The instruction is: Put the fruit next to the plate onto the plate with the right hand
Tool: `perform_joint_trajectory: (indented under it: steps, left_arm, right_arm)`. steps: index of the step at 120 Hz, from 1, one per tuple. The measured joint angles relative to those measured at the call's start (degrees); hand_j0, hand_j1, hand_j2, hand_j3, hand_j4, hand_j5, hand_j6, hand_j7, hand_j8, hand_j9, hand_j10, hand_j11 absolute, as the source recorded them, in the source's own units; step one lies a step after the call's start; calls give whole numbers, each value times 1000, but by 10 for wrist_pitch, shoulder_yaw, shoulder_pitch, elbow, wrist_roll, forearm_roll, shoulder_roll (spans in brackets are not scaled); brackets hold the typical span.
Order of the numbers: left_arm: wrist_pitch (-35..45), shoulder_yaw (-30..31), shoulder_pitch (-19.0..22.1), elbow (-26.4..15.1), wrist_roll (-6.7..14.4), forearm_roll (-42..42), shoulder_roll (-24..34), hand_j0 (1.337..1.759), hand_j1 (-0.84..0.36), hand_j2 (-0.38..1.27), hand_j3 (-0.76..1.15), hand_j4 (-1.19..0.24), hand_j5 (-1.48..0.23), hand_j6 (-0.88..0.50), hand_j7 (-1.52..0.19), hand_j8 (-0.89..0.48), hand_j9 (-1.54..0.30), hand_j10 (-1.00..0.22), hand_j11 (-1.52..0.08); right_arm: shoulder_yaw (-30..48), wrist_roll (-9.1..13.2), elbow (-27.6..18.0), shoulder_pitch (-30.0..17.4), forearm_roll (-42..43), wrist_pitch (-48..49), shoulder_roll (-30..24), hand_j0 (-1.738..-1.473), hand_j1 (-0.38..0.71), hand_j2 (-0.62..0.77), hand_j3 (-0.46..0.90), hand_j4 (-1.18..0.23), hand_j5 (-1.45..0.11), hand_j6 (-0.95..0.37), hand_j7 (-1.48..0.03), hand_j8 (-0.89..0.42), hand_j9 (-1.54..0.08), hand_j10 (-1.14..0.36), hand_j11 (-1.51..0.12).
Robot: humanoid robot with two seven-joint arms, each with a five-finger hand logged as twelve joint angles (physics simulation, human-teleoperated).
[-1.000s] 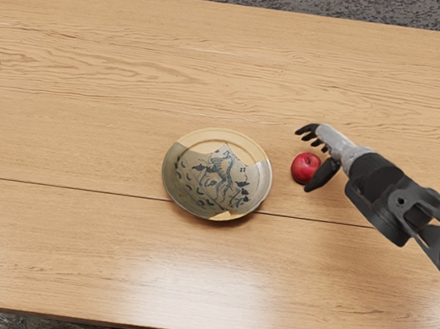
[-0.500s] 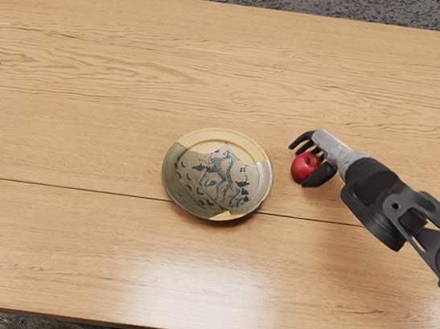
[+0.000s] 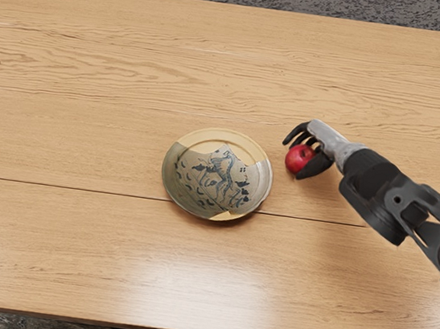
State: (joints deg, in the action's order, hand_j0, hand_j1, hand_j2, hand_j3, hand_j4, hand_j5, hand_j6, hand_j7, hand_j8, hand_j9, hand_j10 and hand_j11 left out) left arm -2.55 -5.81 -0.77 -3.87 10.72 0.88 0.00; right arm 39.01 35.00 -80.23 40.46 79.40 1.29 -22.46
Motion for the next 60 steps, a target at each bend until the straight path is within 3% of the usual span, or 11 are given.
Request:
perform_joint_trajectory:
  steps: [39,60]
  left_arm:
    - [0,0,0,0,0,0,0,1658,335,3,0,-13,-15,-13,-15,-13,-15,-12,-15]
    - [0,0,0,0,0,0,0,1658,335,3,0,-13,-15,-13,-15,-13,-15,-12,-15]
  right_arm:
    - [30,0,-54,14,-35,33,2,-1658,236,170,0,-552,-723,-507,-720,-439,-717,-556,-716]
    - [32,0,-68,20,-47,50,30,-1658,258,253,0,-569,-752,-502,-746,-431,-743,-574,-742]
